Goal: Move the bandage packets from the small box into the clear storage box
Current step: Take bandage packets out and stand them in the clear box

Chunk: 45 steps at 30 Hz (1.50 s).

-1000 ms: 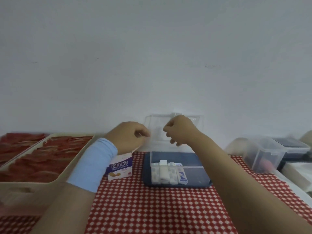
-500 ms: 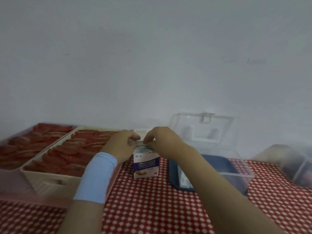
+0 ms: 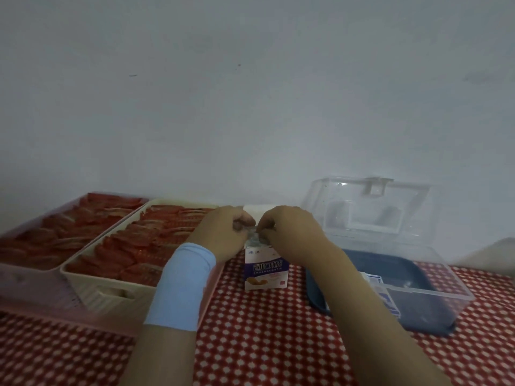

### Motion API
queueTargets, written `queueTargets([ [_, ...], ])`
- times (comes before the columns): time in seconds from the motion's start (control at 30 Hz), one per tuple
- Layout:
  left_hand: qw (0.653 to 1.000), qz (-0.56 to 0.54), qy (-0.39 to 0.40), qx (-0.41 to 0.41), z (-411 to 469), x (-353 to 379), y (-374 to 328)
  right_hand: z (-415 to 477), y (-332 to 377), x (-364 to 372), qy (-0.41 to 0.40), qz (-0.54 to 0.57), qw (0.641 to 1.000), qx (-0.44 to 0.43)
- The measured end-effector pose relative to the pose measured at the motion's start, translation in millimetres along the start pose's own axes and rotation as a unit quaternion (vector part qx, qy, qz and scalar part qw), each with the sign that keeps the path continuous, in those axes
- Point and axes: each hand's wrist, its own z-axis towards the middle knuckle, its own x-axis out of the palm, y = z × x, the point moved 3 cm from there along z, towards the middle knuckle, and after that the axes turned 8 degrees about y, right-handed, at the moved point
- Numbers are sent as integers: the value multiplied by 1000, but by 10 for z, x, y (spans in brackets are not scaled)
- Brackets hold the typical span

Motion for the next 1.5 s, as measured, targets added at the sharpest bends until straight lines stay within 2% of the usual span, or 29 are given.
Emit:
queueTargets([
  [0.2, 999, -30, -10, 10, 26, 31, -41, -52, -194, -19, -107, 163, 981, -17],
  [0.33, 998, -30, -45, 12, 74, 73, -32, -52, -265, -28, -118, 225, 966, -34],
  [0.57, 993, -99, -58, -7, 68, 63, 25, -58, -359, -6, -91, 227, 970, 0],
  [0.83, 995, -86, -51, 12, 31, 27, -24, -97, -275, -20, -84, 223, 971, 1],
  [0.97, 991, -101, -82, 22, 21, -18, -61, -93, -290, -59, -145, 309, 940, -4],
  [1.07, 986, -129, -102, 19, 8, -36, -78, -92, -281, -83, -171, 334, 927, -25],
  [1.23, 984, -160, -76, 6, -4, -29, -55, -66, -292, -41, -166, 342, 925, -21],
  [1.4, 980, -181, -87, -13, 14, -41, -7, -60, -307, -43, -129, 346, 929, -37],
  [1.5, 971, -223, -88, -22, 15, -70, 45, -71, -374, -44, -109, 309, 945, -7],
])
